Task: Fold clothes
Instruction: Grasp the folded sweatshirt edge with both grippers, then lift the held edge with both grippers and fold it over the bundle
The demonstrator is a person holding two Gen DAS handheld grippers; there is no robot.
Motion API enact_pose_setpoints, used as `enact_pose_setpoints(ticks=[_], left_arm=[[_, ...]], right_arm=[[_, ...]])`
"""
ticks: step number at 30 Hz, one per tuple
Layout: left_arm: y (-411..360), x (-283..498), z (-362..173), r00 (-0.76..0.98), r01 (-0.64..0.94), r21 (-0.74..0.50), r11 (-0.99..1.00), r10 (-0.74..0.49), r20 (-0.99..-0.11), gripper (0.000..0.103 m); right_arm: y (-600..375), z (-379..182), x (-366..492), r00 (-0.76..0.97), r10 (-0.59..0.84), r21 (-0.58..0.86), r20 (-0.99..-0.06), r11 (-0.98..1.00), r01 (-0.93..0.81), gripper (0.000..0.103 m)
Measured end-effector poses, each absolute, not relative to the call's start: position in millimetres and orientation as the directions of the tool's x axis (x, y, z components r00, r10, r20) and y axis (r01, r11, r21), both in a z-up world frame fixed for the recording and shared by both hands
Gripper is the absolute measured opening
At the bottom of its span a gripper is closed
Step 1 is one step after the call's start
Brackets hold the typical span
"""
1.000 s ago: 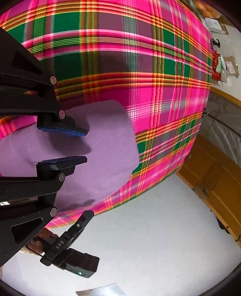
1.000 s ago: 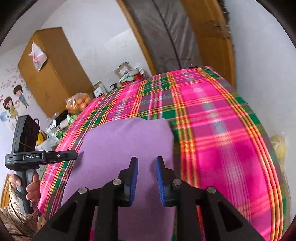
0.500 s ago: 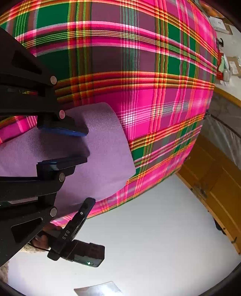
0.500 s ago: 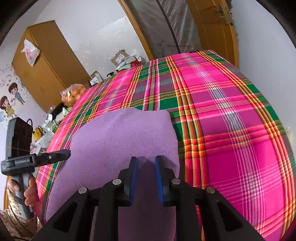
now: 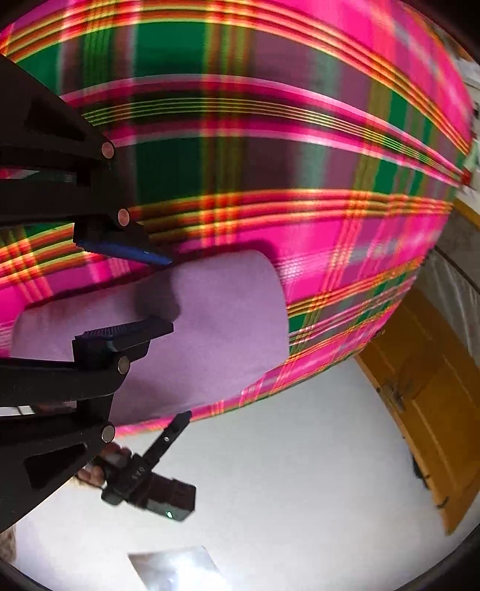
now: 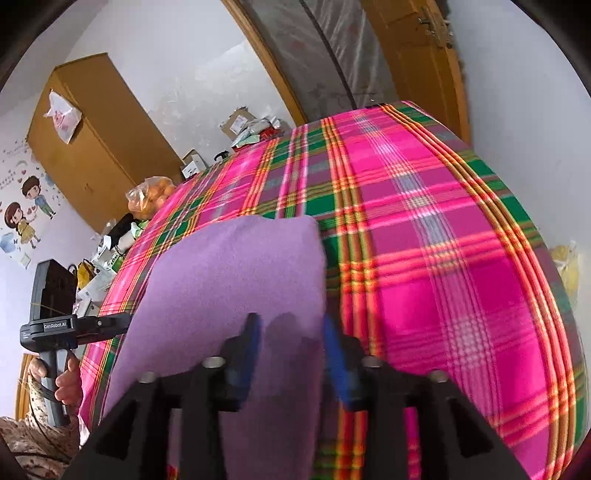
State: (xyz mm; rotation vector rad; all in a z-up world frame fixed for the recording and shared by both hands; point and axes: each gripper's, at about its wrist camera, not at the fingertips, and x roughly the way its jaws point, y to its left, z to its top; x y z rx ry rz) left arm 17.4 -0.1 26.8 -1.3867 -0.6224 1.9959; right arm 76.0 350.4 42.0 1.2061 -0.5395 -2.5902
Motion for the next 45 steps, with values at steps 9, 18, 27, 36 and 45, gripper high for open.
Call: enact_pose_setpoints(ticks=[9, 18, 27, 36, 45], left_arm=[[8, 22, 10, -0.135, -0.173, -0.774, -0.609, 0.793, -0.594, 0.052], [25, 18, 7, -0.087, -0.171, -0.783, -0.599, 0.800, -0.593, 0.055], [26, 17, 1, -0.070, -0.114, -0.831, -0.544, 0.839, -0.540, 0.059], [31, 24, 5, -0.106, -0.150, -0.798, -0.584, 0.812, -0.574, 0.055], [33, 24, 11, -0.166, -0.210, -0.724, -0.657, 0.754, -0.635, 0.043]], right_arm=[[366, 19, 68, -0.553, -0.493, 0.560, -0.672, -0.827, 0.057, 0.050], [375, 1, 42, -0.478, -0.640, 0.693, -0.602, -0.716, 0.085, 0.053], [366, 0, 36, -0.451, -0.678, 0.703, -0.580, -0.696, 0.143, 0.059], [363, -1, 42, -0.469, -0.632, 0.662, -0.617, -0.739, 0.124, 0.044], [346, 2, 46, -0.511, -0.556, 0.577, -0.655, -0.805, 0.137, 0.036]])
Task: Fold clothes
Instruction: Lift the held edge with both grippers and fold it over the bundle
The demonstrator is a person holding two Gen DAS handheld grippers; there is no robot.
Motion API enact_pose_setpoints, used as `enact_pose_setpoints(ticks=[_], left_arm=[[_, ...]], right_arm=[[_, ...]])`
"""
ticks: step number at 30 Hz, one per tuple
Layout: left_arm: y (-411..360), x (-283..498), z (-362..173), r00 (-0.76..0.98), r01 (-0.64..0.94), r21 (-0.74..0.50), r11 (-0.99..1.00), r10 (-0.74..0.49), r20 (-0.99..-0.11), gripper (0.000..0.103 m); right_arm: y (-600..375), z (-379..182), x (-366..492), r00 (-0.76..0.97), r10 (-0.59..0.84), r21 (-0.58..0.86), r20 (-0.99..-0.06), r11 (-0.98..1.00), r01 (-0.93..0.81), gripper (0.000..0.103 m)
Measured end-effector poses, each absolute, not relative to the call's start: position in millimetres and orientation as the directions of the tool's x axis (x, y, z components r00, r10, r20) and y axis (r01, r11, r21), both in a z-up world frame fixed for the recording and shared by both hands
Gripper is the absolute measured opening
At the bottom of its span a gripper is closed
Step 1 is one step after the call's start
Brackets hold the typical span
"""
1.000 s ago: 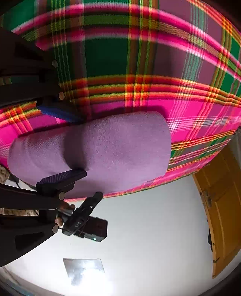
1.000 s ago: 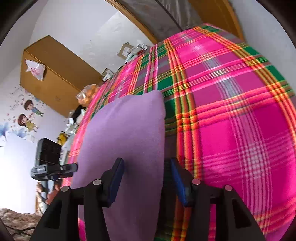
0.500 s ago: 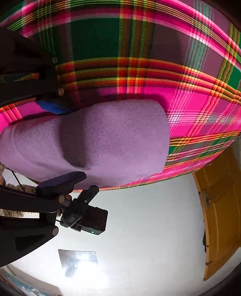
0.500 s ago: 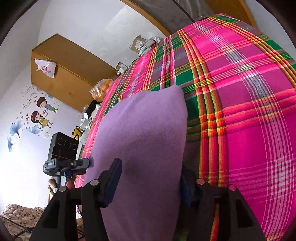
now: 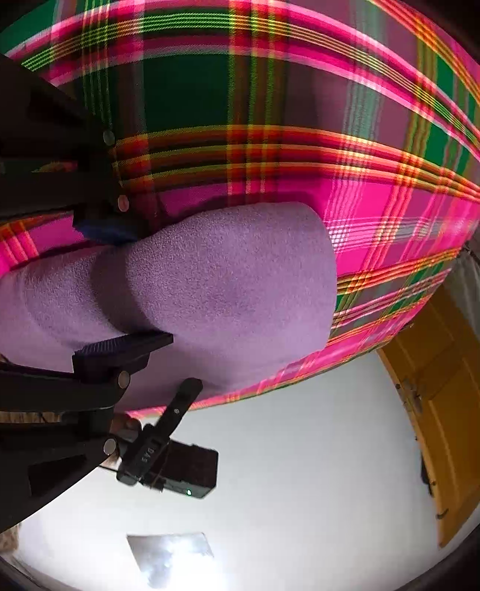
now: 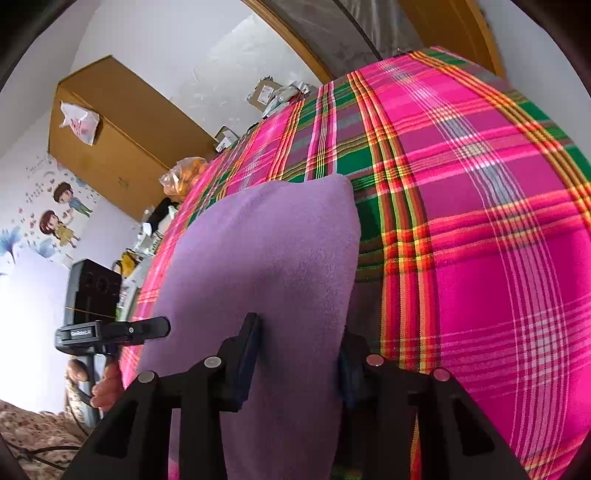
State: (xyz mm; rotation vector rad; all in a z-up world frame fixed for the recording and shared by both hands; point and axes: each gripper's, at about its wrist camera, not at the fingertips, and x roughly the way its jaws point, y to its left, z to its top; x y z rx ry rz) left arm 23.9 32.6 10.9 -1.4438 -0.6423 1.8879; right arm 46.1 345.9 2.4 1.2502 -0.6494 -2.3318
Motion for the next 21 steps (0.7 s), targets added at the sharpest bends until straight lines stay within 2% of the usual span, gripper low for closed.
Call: enact_pose_setpoints(ticks=[15, 21], left_arm=[[67, 37, 18, -0.278, -0.306, -0.558, -0.772, 0.633, -0.723, 0.039], [80, 45, 22, -0.338, -0.328, -0.463, -0.823, 0.560, -0.757, 0.038]], right_arm=[[314, 8, 57, -0.583, -0.352, 0.369, -0.733, -0.925, 0.094, 0.033], [298, 16, 65, -0.628, -0.233, 0.248, -0.743, -0.967, 0.065, 0.025]])
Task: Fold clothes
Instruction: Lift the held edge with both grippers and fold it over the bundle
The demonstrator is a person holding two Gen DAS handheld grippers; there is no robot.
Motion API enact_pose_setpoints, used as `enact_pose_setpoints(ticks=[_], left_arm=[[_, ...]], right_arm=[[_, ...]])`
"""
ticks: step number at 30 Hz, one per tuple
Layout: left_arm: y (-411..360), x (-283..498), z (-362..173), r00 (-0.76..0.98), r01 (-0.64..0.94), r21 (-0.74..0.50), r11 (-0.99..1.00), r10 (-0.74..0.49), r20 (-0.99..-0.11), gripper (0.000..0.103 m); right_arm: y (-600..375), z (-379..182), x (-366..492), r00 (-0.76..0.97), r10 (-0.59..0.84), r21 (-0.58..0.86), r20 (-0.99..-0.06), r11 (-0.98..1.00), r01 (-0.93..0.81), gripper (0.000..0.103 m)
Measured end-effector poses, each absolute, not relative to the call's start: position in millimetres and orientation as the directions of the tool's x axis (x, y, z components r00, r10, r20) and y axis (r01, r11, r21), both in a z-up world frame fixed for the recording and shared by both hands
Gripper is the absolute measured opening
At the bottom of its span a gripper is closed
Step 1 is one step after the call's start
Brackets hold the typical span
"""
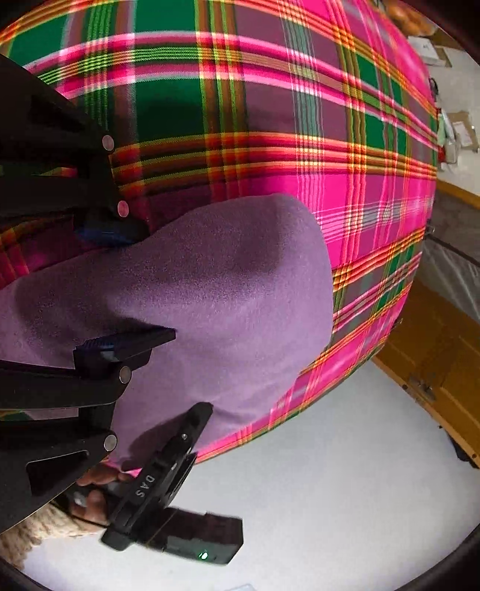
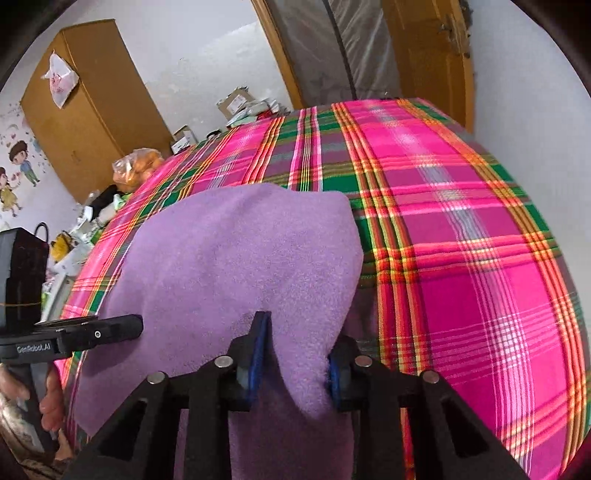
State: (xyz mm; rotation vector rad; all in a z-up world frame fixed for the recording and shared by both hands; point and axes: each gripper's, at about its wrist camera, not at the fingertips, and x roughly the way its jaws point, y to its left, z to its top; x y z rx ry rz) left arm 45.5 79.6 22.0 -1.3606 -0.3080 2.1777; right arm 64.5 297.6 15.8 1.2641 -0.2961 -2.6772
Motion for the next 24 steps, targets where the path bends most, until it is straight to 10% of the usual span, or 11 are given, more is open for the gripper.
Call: enact_pose_setpoints(ticks=[24], left_arm=[[-16, -11, 55, -0.496, -0.218, -0.394, -0.893, 0.449, -0.743, 0.037]], right_arm=[[199, 62, 25, -0.675, -0.291, 0.227, -0.678, -0.956, 0.184, 0.021]])
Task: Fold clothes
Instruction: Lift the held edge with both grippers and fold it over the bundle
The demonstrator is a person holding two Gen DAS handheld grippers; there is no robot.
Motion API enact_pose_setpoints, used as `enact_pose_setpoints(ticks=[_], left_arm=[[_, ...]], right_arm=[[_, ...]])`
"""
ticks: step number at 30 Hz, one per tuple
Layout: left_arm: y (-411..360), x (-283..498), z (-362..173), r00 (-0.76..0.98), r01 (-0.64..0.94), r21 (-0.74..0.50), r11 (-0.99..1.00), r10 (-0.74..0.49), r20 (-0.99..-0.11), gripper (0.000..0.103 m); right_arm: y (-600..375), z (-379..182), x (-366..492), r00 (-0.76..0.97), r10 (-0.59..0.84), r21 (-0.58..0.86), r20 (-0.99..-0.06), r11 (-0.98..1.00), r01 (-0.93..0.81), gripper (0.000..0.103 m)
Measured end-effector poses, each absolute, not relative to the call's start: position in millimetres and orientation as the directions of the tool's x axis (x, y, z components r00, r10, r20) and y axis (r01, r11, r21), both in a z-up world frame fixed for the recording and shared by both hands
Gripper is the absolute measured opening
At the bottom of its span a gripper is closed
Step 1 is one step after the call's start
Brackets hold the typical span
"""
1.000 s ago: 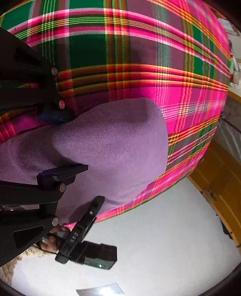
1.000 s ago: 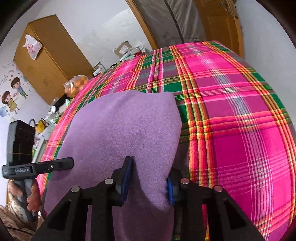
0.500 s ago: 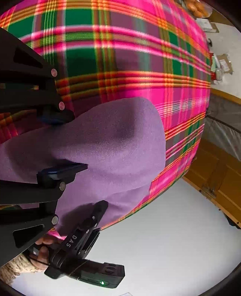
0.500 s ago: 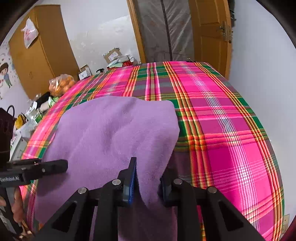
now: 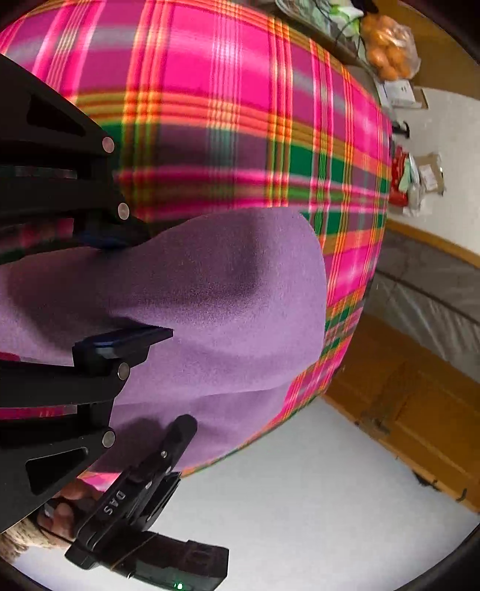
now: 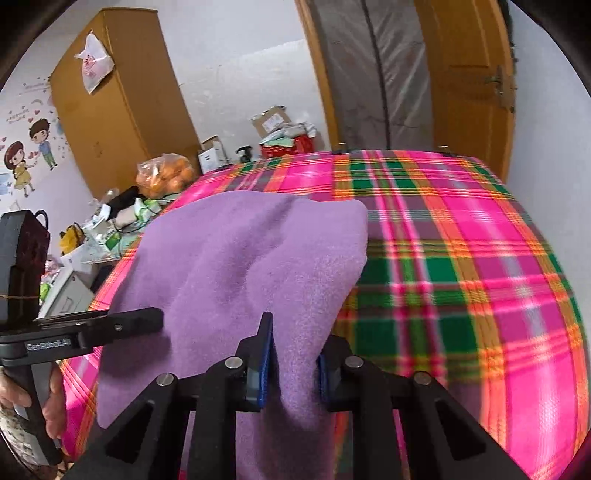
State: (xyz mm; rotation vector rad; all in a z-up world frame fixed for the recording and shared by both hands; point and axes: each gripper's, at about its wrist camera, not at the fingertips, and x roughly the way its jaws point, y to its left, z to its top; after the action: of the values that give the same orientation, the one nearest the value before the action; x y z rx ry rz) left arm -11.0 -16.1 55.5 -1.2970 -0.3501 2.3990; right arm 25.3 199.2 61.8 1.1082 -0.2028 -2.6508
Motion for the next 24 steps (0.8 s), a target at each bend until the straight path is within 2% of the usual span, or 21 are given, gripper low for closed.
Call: enact_pose_setpoints(ticks=[6, 24], left_arm=[[-56, -27, 55, -0.515, -0.163, -0.385, -0.908, 0.412, -0.752, 0.037], [-100, -88, 54, -0.557, -0.091, -0.327, -0.941, 0.320, -0.767, 0.038]], right_arm=[[170, 58, -8, -0.649, -0.339, 0.264, -0.681, -0.941, 0.214, 0.021], [116, 52, -86, -0.621, -0.404, 0.338, -0.672, -0.913, 0.229, 0.020]])
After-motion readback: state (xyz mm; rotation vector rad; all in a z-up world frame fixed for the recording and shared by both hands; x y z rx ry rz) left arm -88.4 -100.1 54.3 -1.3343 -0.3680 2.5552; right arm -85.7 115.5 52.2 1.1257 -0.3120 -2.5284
